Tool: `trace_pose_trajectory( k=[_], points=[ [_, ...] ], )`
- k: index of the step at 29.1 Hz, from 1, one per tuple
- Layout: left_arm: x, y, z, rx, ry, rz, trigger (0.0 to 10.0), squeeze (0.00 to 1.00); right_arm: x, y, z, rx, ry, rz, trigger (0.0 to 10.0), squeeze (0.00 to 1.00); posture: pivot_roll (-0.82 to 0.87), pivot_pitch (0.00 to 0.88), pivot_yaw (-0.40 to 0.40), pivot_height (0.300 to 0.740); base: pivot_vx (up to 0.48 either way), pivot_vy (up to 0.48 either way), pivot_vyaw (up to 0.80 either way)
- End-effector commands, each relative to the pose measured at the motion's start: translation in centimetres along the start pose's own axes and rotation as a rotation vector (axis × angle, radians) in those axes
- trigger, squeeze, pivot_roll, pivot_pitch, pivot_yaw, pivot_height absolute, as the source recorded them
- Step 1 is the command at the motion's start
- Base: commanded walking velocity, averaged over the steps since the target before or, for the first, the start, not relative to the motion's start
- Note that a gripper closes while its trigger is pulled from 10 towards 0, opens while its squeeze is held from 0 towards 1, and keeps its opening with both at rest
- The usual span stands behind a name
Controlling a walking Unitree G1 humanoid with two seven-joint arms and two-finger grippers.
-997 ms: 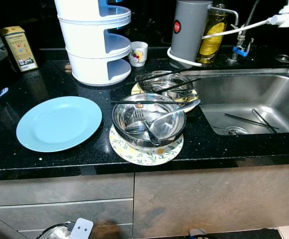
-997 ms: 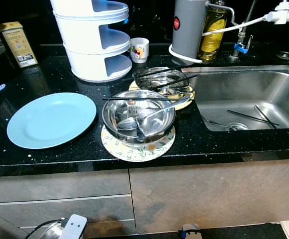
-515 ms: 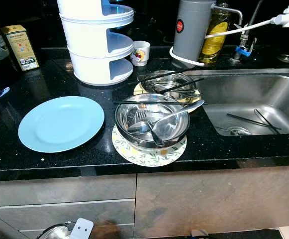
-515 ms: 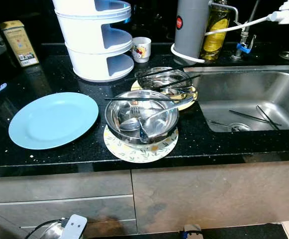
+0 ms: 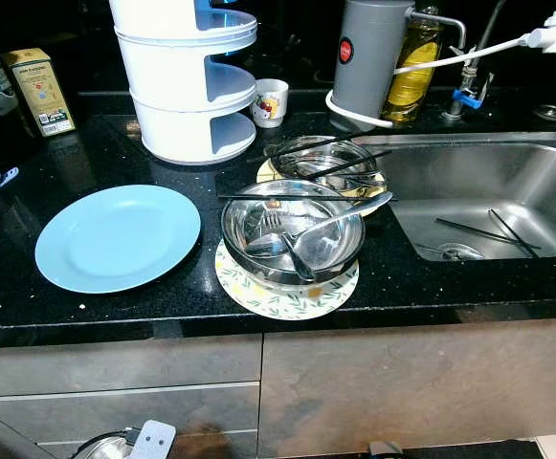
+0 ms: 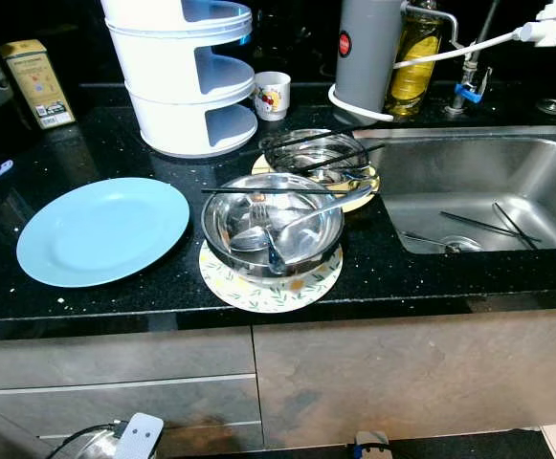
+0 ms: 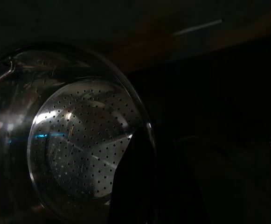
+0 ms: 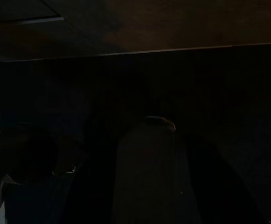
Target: Kitchen organization
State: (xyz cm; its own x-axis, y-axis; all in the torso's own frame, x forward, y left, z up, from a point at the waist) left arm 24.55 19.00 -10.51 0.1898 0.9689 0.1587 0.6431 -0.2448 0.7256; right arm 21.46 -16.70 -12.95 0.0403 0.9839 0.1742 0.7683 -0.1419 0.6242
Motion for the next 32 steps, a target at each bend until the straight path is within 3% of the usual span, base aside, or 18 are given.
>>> trace_pose_trajectory(
  k=[1, 32],
  points=[
    [0.11, -0.69, -0.11, 0.027, 0.011, -0.035, 10.0, 0.0, -0.15, -1.26, -0.25, 0.031, -0.01, 0.025, 10.0, 0.0, -0.06, 0.149, -0.01, 0.74, 0.0, 0.0, 0.0],
    [-0.52, -0.51, 0.11, 0.038, 0.001, -0.04, 10.0, 0.0, -0.06, -1.32, -0.26, 0.029, -0.009, 0.046, 10.0, 0.0, -0.07, 0.159, -0.006, 0.74, 0.0, 0.0, 0.0]
  ],
)
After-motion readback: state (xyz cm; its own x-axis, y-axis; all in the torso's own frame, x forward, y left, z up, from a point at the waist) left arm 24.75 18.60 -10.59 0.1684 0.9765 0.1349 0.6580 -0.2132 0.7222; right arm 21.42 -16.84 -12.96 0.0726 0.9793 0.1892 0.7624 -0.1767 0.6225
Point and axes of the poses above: a point about 5 cm out from each wrist's last joint towards the gripper, its own z axis pointing out of the wrist towards the gripper, its own y axis along the axis of the wrist's last joint, x = y × z, the point moved 6 cm from there along z, pointing out of the wrist towards the gripper, and after that the axes turned 5 degrees about z, right-handed, at the moved point
